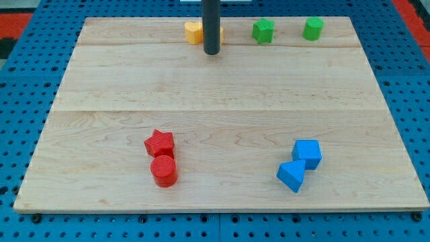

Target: Slide the red star to the left side of the yellow heart

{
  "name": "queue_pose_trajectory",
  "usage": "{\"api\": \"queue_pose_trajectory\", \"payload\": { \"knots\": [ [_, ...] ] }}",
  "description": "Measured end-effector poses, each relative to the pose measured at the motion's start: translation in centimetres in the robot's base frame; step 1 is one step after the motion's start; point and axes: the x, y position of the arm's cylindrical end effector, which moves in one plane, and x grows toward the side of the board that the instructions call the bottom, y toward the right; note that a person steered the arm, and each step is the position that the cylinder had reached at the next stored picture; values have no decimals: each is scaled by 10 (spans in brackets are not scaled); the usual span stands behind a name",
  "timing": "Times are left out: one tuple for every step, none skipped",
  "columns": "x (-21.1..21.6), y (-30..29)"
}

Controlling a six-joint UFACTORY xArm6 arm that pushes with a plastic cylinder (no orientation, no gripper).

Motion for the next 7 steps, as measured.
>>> {"api": "queue_pose_trajectory", "payload": {
  "knots": [
    [-11,-1],
    [-16,-1],
    [-12,-1],
    [48,21],
    [123,28],
    [203,25],
    [249,-21]
  ]
}}
